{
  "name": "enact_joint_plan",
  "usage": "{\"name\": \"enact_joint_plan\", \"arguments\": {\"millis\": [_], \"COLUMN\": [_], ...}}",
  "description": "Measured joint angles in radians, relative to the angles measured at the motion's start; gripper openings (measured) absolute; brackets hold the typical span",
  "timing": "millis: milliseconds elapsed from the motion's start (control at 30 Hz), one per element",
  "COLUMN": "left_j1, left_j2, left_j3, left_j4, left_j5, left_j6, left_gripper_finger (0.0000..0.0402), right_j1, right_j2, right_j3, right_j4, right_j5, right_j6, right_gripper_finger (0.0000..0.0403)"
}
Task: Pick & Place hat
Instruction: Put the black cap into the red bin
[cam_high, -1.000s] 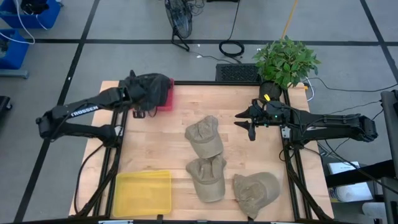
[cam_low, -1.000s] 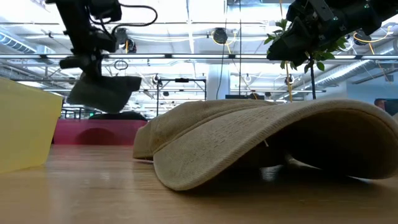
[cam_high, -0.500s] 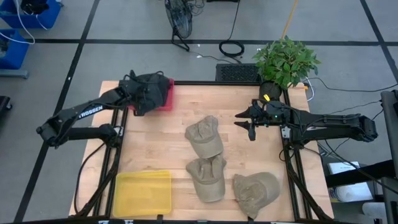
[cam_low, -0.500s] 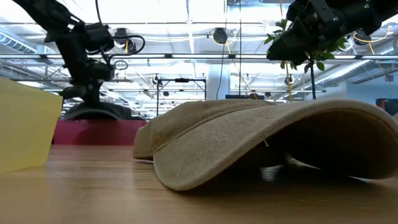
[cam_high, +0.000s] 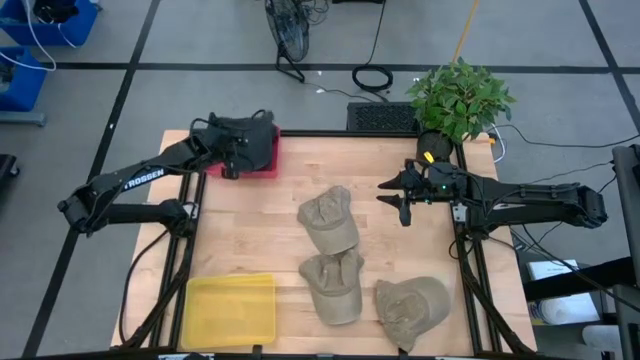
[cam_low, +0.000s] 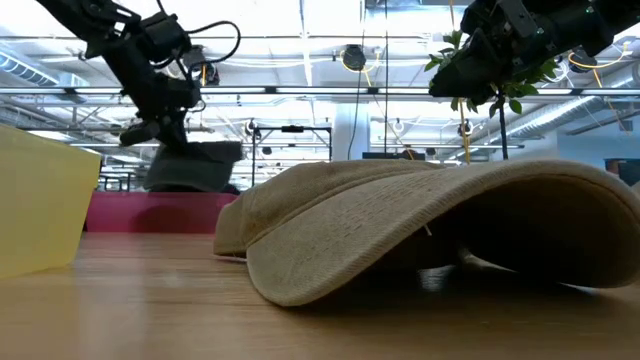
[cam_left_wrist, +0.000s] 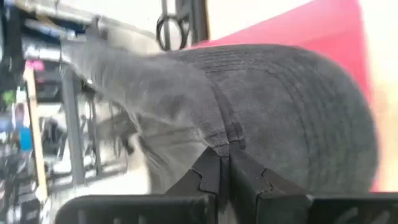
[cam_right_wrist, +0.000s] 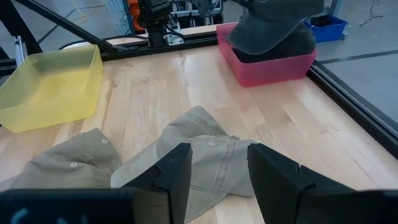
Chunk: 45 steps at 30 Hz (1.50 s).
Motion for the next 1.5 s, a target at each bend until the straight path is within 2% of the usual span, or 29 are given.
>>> {"name": "enact_joint_plan", "arguments": {"millis": [167, 267, 467, 600, 833, 1000, 1133, 1233, 1333, 1500], "left_j1": [0.007, 0.035, 0.07, 0.069, 0.069, 0.07, 0.07, 0.082, 0.09, 0.071], "left_j2": [0.017, 0.048, 0.133, 0.177, 0.217, 0.265, 0.313, 0.335, 0.339, 0.306], "left_j3": [0.002, 0.002, 0.001, 0.001, 0.002, 0.002, 0.002, 0.002, 0.002, -0.001], "left_j4": [-0.074, -0.12, -0.078, -0.051, -0.044, -0.002, 0.063, 0.091, 0.104, 0.106], "left_j5": [0.056, 0.062, 0.058, 0.002, -0.05, -0.065, -0.143, -0.159, -0.152, -0.206], "left_j6": [0.016, 0.019, 0.039, 0.015, -0.04, -0.119, -0.178, -0.203, -0.22, -0.23], "left_gripper_finger": [0.0006, 0.0016, 0.0017, 0.0006, 0.0041, 0.0045, 0.0046, 0.0046, 0.0046, 0.0047], "right_j1": [0.0, 0.0, 0.0, 0.0, 0.0, 0.0, 0.0, 0.0, 0.0, 0.0], "right_j2": [0.0, 0.0, 0.0, 0.0, 0.0, 0.0, 0.0, 0.0, 0.0, 0.0], "right_j3": [0.0, 0.0, 0.0, 0.0, 0.0, 0.0, 0.0, 0.0, 0.0, 0.0], "right_j4": [-0.008, -0.008, -0.001, -0.001, -0.002, -0.001, -0.001, -0.001, -0.002, -0.002], "right_j5": [0.0, 0.0, 0.0, 0.001, 0.001, 0.001, 0.001, 0.001, 0.001, 0.001], "right_j6": [0.002, 0.008, 0.008, 0.003, 0.002, 0.008, 0.009, 0.009, 0.008, 0.004], "right_gripper_finger": [0.0141, 0.0141, 0.0141, 0.0141, 0.0141, 0.0141, 0.0141, 0.0141, 0.0141, 0.0141]}}
